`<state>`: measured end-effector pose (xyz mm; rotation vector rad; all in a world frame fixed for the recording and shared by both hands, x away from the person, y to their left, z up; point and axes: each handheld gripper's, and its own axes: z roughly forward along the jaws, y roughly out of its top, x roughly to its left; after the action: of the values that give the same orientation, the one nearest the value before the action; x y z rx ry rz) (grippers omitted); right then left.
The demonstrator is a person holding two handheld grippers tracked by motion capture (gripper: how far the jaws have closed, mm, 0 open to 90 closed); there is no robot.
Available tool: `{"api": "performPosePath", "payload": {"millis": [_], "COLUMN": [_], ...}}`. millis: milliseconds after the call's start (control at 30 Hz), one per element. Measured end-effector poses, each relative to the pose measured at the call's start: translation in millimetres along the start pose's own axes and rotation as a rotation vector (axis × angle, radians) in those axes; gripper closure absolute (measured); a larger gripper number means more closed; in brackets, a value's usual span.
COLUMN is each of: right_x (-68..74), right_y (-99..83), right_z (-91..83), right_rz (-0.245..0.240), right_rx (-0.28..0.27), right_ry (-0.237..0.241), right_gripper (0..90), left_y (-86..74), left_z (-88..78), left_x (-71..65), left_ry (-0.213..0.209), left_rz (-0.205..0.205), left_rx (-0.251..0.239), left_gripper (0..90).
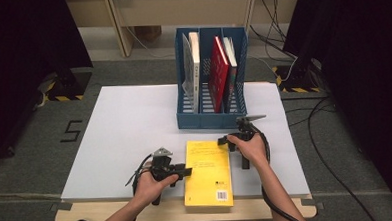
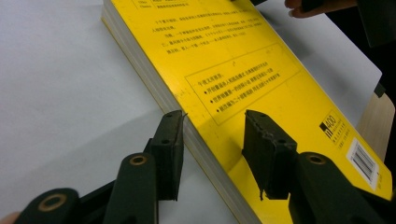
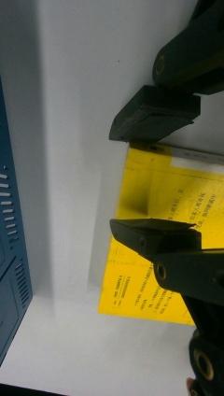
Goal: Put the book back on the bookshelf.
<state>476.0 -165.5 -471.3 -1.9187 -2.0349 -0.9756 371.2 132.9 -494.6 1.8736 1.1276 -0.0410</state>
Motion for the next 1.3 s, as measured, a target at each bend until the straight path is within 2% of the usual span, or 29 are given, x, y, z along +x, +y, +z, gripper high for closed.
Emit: {"api": "performPosePath", "payload": {"millis": [267, 433, 467, 600, 733, 833, 967, 1133, 1300], "right_x": [3.3, 4.6, 4.2, 4.6, 6.6, 8.3, 7.2, 6.2, 4.4], "right_y": [0.8, 0.8, 1.0, 2.1, 2.4, 3.2, 4.7, 4.4, 6.6], "right_z": [1.3, 1.7, 2.0, 2.4, 3.3, 3.7, 3.4, 3.5, 3.3], "right_rz": [-0.011, -0.001, -0.013, -0.006, -0.020, -0.035, -0.030, -0.022, -0.006], "right_rx": [0.004, 0.005, 0.004, 0.011, 0.018, 0.023, 0.036, 0.027, 0.033], "right_ry": [-0.005, 0.001, 0.000, 0.014, 0.012, -0.003, 0.008, 0.018, 0.010], "right_gripper": [45.2, 41.9, 41.1, 38.5, 35.6, 35.3, 35.2, 35.8, 41.5], "left_y": [5.0, 6.5, 6.5, 6.3, 6.8, 7.0, 6.5, 6.2, 6.1], "left_z": [5.4, 6.4, 6.5, 6.8, 6.8, 6.8, 7.0, 7.5, 8.4], "left_x": [3.7, 5.2, 5.1, 4.5, 4.0, 4.0, 4.1, 4.5, 4.2], "left_ry": [-0.007, -0.007, -0.007, -0.007, -0.003, -0.004, -0.006, -0.014, -0.024], "left_rz": [-0.021, -0.023, -0.022, -0.019, -0.015, -0.011, -0.007, -0.006, -0.009], "left_rx": [0.010, 0.019, 0.020, 0.020, 0.026, 0.029, 0.025, 0.024, 0.028], "left_gripper": [56.5, 56.2, 56.2, 56.2, 56.2, 56.1, 56.1, 56.2, 56.7]}}
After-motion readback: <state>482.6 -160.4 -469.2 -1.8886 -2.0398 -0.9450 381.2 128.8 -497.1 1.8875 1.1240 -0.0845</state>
